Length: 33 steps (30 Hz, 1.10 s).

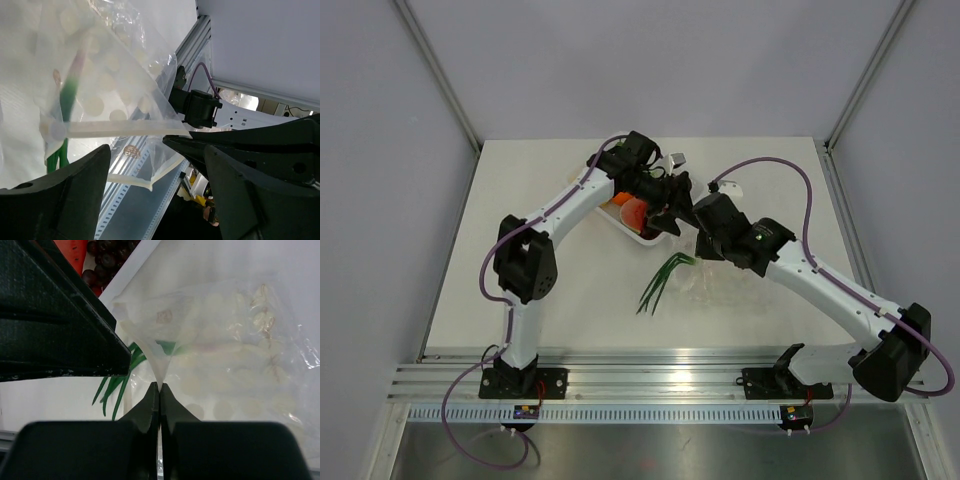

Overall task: Place the food in the zip-top bag and seal the zipper
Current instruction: Place the fake vegetable in the zipper food storage bag.

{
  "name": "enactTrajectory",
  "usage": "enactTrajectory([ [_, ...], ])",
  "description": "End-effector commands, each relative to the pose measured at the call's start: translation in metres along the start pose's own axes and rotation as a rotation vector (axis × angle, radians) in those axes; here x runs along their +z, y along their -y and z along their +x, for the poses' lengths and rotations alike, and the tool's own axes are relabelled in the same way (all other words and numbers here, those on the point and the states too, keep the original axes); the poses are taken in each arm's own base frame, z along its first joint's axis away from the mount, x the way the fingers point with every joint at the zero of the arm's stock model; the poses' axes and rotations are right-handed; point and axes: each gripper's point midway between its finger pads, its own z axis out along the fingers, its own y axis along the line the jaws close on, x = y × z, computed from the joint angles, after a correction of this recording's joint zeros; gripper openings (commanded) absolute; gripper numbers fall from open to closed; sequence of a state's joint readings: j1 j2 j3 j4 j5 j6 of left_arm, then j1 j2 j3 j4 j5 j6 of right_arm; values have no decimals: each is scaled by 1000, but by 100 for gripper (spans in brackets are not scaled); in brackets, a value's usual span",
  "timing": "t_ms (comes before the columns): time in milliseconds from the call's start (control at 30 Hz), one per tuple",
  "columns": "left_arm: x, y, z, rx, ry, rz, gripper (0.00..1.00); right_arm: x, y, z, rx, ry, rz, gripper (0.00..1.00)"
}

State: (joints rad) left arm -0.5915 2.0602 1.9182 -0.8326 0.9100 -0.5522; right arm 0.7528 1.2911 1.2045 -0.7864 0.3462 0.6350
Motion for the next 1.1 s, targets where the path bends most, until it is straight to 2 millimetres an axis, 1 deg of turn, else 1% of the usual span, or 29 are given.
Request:
enactTrajectory([
  [0,-16,32,-7,44,37,81,79,-10,-5,-6,26,37,-32,0],
  [67,-23,28,-8,50,72,46,78,-10,-4,-6,27,37,-30,0],
  [100,-31,35,-7,70,96,38,77,-10,-4,-5,28,34,-30,0],
  [133,-36,35,-4,88,111,21,75,-11,-3,-6,30,38,-29,0],
  [167,-40,31,-4,99,136,-15,73,-12,-2,-6,29,36,-28,0],
  [200,-48,30,4,122,150,-36,68,-13,-3,-6,32,39,-30,0],
  [233,-51,26,7,130,162,-55,64,-14,-3,-7,36,42,-31,0],
  [267,-54,18,10,130,178,-95,61,-15,-3,-7,35,41,-34,0],
  [300,-58,9,23,139,177,-126,55,-15,-3,-8,36,44,-35,0],
  [333,-60,3,28,147,186,-144,53,-16,-3,-8,36,44,-35,0],
  [400,-61,-9,41,147,193,-161,52,-17,-2,-8,36,43,-36,0],
  [433,-60,-18,54,148,195,-160,54,-18,-2,-9,36,44,-37,0],
  [500,-57,-26,67,147,192,-148,60,-20,-3,-9,38,47,-39,0],
  [533,-51,-43,80,133,177,-156,65,-20,-2,-10,38,47,-36,0],
  [567,-52,-45,84,149,187,-161,66,-21,-2,-10,41,48,-39,0],
  [633,-48,-60,93,172,181,-204,69,-23,-4,-11,42,50,-46,0],
  [667,-41,-69,105,184,154,-222,71,-23,-3,-11,41,48,-44,0],
  [733,-33,-72,111,247,143,-219,74,-23,-4,-12,42,49,-47,0],
  [767,-26,-80,118,256,126,-234,75,-23,-5,-12,42,49,-47,0],
  [833,-20,-89,115,288,144,-256,75,-24,-5,-14,42,52,-50,0],
  [867,-18,-94,113,296,153,-273,73,-22,-5,-13,41,48,-45,0],
  [900,-14,-103,116,293,147,-284,71,-23,-6,-14,40,50,-50,0],
  [967,-11,-110,105,324,195,-301,68,-23,-6,-13,37,48,-48,0],
  [1000,-7,-119,109,323,194,-313,67,-23,-6,-13,37,47,-47,0],
  [1033,-7,-120,101,348,228,-322,66,-23,-6,-14,36,49,-49,0],
  [1067,-5,-122,101,357,230,-325,66,-25,-6,-15,39,53,-52,0],
])
